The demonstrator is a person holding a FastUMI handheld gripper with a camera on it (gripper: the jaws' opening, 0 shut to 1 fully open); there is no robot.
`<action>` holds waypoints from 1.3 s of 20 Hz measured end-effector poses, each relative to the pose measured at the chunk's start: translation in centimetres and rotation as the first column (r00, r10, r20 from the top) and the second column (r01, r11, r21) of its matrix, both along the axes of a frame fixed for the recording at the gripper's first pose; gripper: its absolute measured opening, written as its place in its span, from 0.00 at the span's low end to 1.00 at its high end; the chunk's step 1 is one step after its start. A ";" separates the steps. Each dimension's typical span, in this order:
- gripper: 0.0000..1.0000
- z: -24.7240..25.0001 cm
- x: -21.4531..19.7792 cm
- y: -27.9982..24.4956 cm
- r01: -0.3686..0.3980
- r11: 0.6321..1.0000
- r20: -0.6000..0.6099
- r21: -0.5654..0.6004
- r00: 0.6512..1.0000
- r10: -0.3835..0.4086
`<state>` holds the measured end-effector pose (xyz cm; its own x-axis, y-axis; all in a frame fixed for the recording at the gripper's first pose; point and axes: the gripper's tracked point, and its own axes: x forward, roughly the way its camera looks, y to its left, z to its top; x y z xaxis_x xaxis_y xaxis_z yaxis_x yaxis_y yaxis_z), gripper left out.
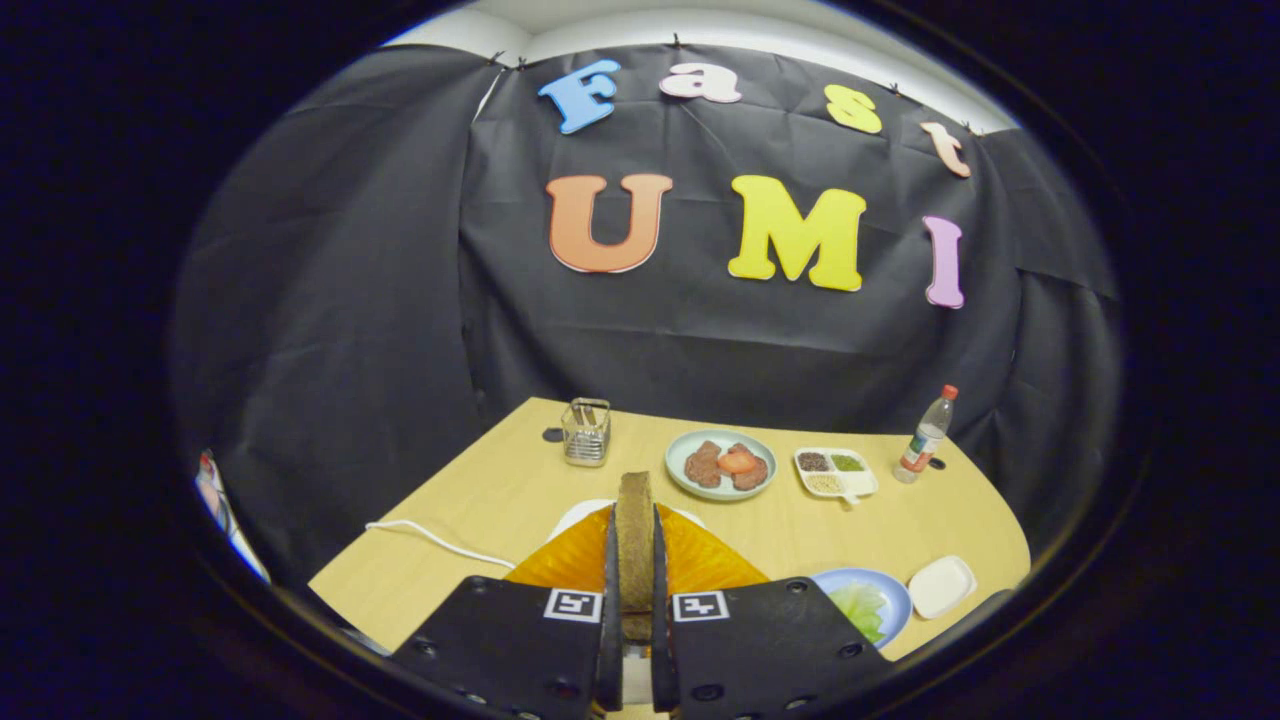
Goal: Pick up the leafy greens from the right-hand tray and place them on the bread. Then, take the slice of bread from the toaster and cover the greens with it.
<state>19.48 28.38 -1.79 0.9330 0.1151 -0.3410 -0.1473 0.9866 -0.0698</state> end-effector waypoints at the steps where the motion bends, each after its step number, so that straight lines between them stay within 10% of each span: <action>1: 0.11 1.1 -0.2 -0.4 0.004 1.000 0.007 0.010 1.000 -0.004; 9: 0.11 5.0 -0.9 -8.1 0.089 0.988 0.059 0.127 0.993 -0.098; 26: 0.11 -12.9 -1.3 -22.5 0.247 0.921 -0.245 0.301 0.953 -0.176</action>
